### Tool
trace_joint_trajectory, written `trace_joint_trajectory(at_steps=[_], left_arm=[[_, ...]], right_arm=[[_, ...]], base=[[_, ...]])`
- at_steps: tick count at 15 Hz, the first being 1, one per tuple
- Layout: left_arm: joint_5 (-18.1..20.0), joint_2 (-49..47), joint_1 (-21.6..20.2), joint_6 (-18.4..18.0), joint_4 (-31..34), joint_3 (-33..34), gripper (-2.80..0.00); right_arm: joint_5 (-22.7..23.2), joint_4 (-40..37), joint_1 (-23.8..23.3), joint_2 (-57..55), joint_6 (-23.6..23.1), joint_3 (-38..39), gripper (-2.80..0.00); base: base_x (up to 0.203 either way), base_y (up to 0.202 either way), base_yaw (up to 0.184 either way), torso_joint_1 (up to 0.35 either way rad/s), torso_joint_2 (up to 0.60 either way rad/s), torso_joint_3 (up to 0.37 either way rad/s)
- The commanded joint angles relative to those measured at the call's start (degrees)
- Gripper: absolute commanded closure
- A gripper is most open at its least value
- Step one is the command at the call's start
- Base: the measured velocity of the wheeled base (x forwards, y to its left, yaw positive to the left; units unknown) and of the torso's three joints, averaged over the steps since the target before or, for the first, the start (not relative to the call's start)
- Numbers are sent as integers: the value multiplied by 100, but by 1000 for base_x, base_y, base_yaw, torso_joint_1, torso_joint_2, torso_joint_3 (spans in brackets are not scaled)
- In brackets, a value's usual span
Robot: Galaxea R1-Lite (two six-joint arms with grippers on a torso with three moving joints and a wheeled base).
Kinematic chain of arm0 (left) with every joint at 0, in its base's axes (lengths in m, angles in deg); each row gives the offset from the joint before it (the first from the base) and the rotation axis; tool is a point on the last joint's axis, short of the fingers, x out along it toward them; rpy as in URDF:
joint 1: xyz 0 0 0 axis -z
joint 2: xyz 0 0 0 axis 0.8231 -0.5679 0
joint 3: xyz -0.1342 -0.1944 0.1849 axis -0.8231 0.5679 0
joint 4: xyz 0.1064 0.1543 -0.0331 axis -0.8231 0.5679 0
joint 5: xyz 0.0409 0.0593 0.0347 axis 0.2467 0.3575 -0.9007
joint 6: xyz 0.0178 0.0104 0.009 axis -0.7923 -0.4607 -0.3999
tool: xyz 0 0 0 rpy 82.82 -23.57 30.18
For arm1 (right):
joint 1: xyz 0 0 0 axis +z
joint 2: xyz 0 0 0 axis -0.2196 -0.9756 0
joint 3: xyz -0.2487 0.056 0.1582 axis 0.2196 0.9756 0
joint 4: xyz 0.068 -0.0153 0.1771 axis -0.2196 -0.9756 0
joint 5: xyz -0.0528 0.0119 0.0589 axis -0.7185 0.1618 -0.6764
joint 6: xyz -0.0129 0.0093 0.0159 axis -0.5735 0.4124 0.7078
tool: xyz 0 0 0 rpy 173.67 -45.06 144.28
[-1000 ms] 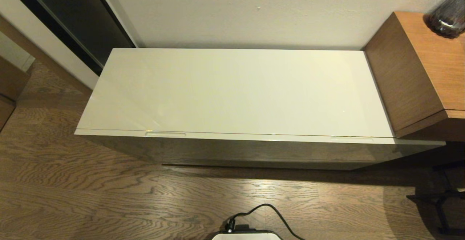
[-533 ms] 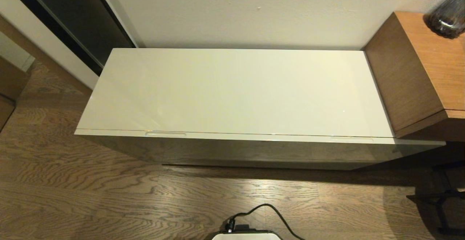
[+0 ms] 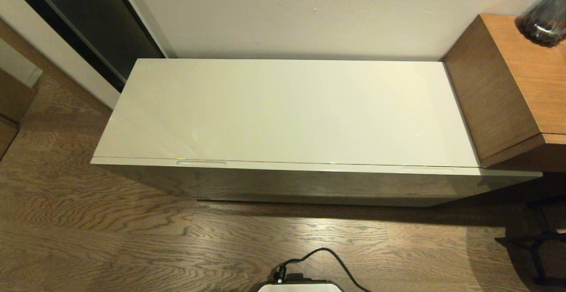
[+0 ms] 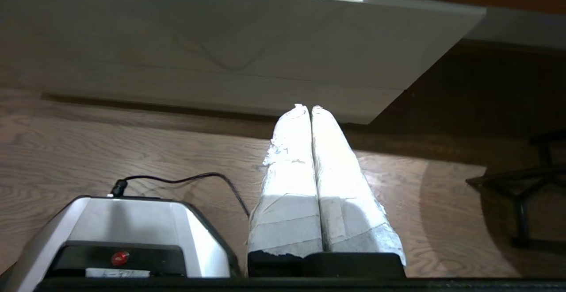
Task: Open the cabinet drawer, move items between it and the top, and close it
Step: Open the drawer
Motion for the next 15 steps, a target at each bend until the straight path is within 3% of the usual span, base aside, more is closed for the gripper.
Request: trace_joint_trajectory(at_steps=[1,4,7,11,15], left_arm=[[0,-9,-1,3,-10,0,0],[0,-9,-1,3,-2,0,0],[0,-9,-1,3,-1,0,0],[0,-9,-1,3,-10,0,0],[0,-9,-1,3,-1,0,0]], right_arm=[[6,-29,0,-7,-20,0,0],[-3,-9,0,-7,4,-28,0],[92,-461,0,-399,73,-1125,0],[265,-1847,3,-2676,500,-3658,0],[329,-2842,11,-5131,815,-4638,0]], base=[[0,0,0,0,0,0],[0,0,0,0,0,0],[0,0,0,0,0,0],[0,0,0,0,0,0],[0,0,0,0,0,0]])
